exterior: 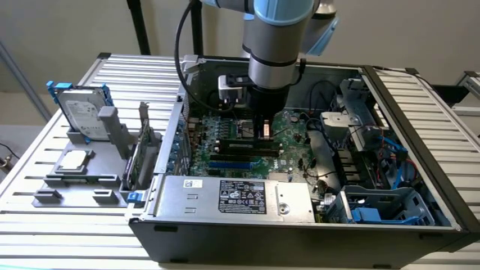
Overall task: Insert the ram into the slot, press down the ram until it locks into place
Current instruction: 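Insert the ram into the slot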
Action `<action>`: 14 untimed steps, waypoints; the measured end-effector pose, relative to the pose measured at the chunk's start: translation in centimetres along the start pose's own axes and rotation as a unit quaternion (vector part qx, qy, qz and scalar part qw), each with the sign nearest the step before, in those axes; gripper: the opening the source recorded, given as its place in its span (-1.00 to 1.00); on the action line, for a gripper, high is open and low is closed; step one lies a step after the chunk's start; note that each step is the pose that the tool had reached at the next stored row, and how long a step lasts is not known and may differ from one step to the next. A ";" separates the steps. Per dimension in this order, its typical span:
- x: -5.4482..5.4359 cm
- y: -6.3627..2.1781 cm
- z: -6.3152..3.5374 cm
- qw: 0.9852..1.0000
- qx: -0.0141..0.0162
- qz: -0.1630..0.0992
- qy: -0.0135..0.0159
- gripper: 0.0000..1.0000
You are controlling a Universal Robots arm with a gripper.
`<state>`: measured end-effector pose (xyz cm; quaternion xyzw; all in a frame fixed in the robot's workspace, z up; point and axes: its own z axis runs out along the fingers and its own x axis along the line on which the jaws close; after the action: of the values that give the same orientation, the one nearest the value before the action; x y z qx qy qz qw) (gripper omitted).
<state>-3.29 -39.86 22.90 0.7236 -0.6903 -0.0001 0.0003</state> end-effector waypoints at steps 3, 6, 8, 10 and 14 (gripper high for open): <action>0.0 0.00 0.09 1.000 0.000 0.000 0.000 -0.73; 0.0 0.00 0.16 1.000 0.000 0.001 0.000 -0.73; 0.0 0.00 0.21 1.000 0.000 0.001 0.000 -0.73; 0.0 0.00 0.27 1.000 0.000 0.001 0.000 -0.73; 0.0 0.00 0.37 1.000 0.000 0.002 0.000 -0.73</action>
<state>-3.29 -39.85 22.53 0.7223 -0.6916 -0.0001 0.0004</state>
